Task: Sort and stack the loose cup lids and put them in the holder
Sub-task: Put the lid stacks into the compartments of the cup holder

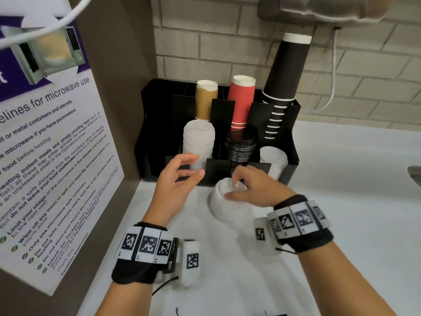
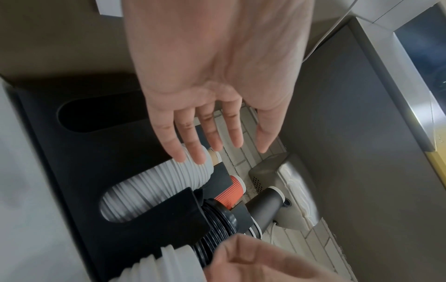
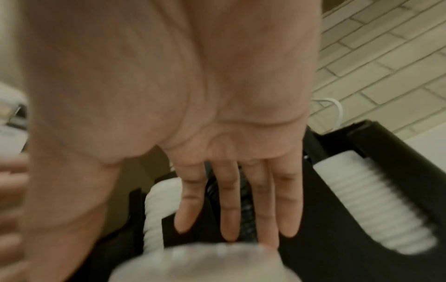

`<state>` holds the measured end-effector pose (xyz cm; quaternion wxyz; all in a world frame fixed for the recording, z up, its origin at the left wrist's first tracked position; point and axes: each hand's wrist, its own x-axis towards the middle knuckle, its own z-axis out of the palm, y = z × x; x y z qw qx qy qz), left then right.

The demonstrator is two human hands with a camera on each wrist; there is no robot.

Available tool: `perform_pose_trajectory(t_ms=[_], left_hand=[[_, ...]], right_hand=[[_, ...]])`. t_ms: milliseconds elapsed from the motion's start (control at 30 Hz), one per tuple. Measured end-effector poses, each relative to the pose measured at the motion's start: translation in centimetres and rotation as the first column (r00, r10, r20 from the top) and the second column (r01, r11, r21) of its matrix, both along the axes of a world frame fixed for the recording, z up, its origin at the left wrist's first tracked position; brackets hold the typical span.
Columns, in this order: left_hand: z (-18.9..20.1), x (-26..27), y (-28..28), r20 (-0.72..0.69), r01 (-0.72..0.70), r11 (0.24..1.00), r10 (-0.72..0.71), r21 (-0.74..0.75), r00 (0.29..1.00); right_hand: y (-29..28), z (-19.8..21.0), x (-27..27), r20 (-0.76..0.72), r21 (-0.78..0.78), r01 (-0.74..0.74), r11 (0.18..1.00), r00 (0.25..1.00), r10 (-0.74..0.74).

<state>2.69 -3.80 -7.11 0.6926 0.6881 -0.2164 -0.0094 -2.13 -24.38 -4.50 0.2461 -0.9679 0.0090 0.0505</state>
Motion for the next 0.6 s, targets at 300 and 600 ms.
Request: perform_pose_trajectory(t_ms=[300,600], left_hand=[[0.1,0.0,0.1,0.005,-0.005,1.000,0.005,-0.008,1.000],[0.1,-0.1,-0.1,-0.002,0.002,1.000,-0.002,0.002,1.000]], right_hand=[[1.7,-2.9,0.9,0.033,-0.004,0.120,0.993,0.992,-0.120],[0.5,-2.0,0.7,0.128,0.118,0.147,0.982,0.978,-0.162]])
